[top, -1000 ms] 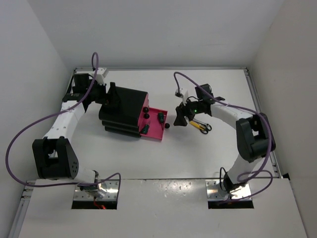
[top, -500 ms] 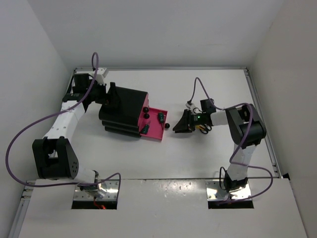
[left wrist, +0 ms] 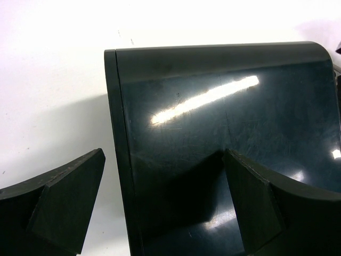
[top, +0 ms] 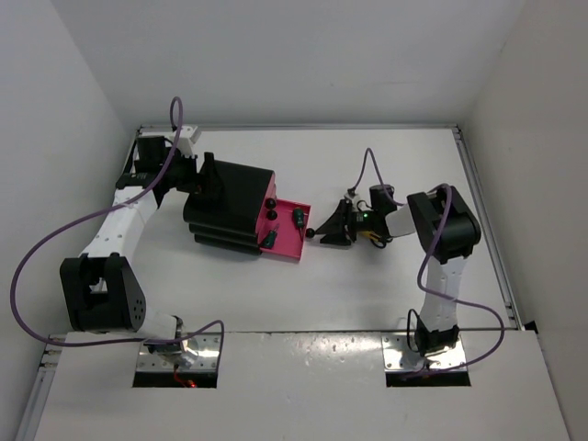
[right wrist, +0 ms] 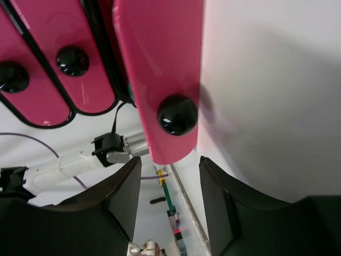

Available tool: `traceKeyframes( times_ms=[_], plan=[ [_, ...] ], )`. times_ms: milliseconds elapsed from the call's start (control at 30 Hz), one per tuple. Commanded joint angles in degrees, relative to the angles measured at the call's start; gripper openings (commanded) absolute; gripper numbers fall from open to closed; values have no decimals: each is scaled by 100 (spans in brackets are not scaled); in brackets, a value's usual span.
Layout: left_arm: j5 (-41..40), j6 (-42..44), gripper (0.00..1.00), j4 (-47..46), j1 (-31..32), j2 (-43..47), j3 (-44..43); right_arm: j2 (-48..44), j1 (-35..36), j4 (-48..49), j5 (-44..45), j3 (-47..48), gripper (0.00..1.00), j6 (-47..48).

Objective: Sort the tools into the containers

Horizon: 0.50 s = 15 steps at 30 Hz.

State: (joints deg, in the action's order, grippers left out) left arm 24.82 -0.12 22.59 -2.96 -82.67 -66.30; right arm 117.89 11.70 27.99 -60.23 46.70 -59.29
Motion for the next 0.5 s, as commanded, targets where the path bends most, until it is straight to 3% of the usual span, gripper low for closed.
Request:
traceKeyframes(
  times_ms=[0, 467],
  plan=[
    [-583, 346, 100, 1002, 76, -328, 329, 208, -37, 392, 143, 164, 48, -232],
    [-583, 346, 100, 1002, 76, -381, 329, 850, 69, 849, 310, 612, 48, -733]
  ],
)
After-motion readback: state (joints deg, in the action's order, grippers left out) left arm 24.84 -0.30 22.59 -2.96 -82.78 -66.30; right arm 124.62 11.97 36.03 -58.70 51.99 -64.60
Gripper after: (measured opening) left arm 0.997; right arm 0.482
